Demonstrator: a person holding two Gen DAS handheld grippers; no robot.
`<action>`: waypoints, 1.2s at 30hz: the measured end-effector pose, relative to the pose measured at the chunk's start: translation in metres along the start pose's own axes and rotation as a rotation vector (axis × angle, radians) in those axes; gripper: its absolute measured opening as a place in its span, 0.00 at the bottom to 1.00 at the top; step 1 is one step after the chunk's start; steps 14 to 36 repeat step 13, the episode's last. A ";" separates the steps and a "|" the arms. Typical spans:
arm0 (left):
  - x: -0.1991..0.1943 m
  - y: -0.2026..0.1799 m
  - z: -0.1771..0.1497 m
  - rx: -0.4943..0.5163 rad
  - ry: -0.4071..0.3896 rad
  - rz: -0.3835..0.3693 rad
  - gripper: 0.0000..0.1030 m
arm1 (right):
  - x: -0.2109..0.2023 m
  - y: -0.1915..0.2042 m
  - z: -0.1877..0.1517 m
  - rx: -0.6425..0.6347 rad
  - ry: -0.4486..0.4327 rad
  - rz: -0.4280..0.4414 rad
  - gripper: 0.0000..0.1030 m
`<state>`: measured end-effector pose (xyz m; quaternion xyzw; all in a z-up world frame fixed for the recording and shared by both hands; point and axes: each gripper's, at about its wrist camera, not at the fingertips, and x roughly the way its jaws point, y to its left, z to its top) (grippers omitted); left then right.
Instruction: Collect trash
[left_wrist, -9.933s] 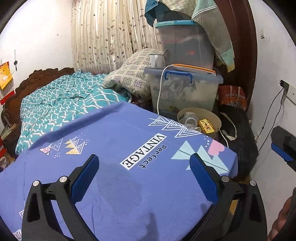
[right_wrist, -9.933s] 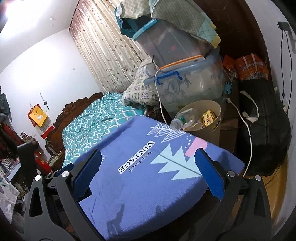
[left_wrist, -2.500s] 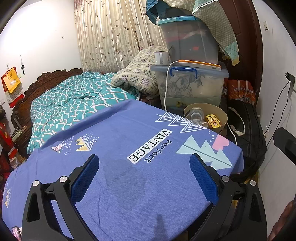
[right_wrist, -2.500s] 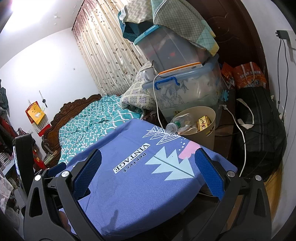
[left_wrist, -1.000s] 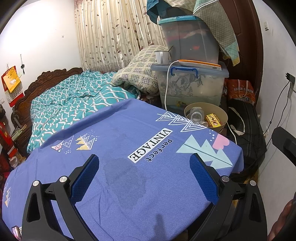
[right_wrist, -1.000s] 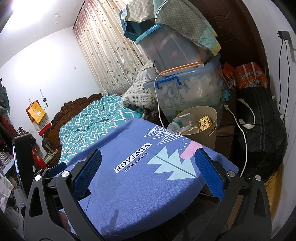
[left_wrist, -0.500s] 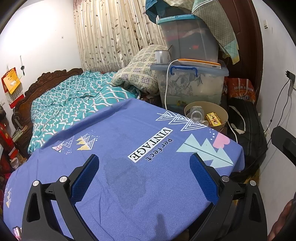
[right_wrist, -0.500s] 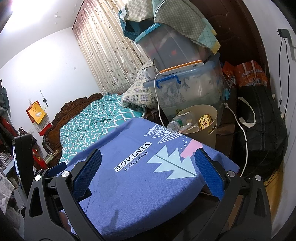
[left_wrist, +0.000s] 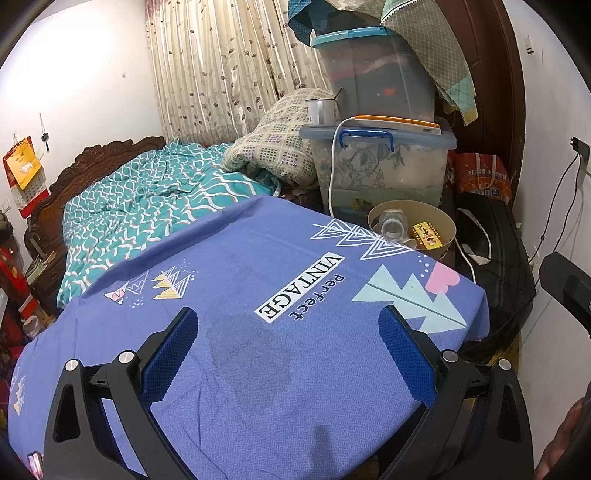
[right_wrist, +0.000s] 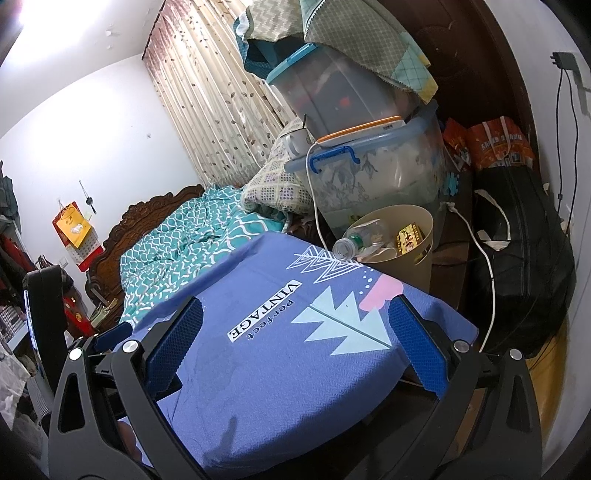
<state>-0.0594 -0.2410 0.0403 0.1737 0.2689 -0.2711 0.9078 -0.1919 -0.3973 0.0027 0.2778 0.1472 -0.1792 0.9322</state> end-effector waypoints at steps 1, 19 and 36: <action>0.000 0.000 0.000 0.001 -0.004 0.001 0.92 | 0.000 0.000 -0.002 0.000 0.001 0.000 0.97; 0.003 -0.004 -0.003 0.007 0.008 -0.023 0.92 | -0.003 -0.002 -0.011 0.015 0.008 -0.006 0.97; 0.003 -0.004 -0.003 0.007 0.008 -0.023 0.92 | -0.003 -0.002 -0.011 0.015 0.008 -0.006 0.97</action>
